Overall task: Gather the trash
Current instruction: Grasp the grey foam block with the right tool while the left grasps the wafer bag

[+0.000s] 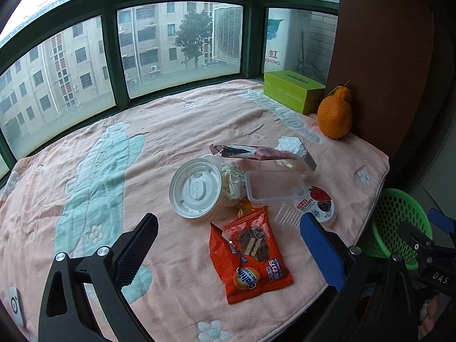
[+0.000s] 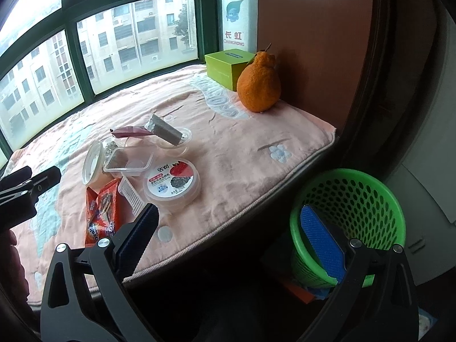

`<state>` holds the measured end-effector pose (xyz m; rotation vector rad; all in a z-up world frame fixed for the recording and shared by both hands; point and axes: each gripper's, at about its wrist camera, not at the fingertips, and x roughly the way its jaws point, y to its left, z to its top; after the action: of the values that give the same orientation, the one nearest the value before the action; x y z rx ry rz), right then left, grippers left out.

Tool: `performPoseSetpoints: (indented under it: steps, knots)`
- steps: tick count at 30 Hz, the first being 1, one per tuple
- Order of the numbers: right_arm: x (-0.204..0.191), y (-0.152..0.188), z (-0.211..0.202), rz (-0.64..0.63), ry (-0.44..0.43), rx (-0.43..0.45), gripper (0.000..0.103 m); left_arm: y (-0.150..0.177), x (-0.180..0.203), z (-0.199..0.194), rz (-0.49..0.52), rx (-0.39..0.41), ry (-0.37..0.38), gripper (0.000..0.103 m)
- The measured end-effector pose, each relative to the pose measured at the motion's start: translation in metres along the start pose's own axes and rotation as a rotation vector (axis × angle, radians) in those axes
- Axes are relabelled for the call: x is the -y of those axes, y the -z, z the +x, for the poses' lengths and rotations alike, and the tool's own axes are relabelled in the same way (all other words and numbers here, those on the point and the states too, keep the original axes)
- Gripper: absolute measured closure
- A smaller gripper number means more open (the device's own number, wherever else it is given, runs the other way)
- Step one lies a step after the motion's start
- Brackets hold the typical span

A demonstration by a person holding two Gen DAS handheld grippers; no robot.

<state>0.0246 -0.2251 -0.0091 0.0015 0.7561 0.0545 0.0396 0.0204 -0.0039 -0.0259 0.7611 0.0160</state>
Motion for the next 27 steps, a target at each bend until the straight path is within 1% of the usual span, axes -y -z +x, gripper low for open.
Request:
performPoseSetpoints:
  steps: [10,15,22,27]
  knots:
    - [-0.017,-0.01,0.021,-0.04,-0.079,-0.018,0.005,0.002,-0.019,0.011,-0.039,-0.035,-0.015,0.007]
    - [-0.029,-0.018,0.033,-0.077,-0.136,-0.024,0.005,0.004,-0.028,0.017,-0.052,-0.049,-0.024,0.007]
    - [-0.044,-0.036,0.054,-0.111,-0.234,-0.044,0.005,0.009,-0.041,0.026,-0.083,-0.08,-0.028,0.007]
    - [-0.043,-0.064,0.079,-0.053,-0.336,-0.101,0.005,0.011,-0.045,0.031,-0.089,-0.09,-0.027,0.007]
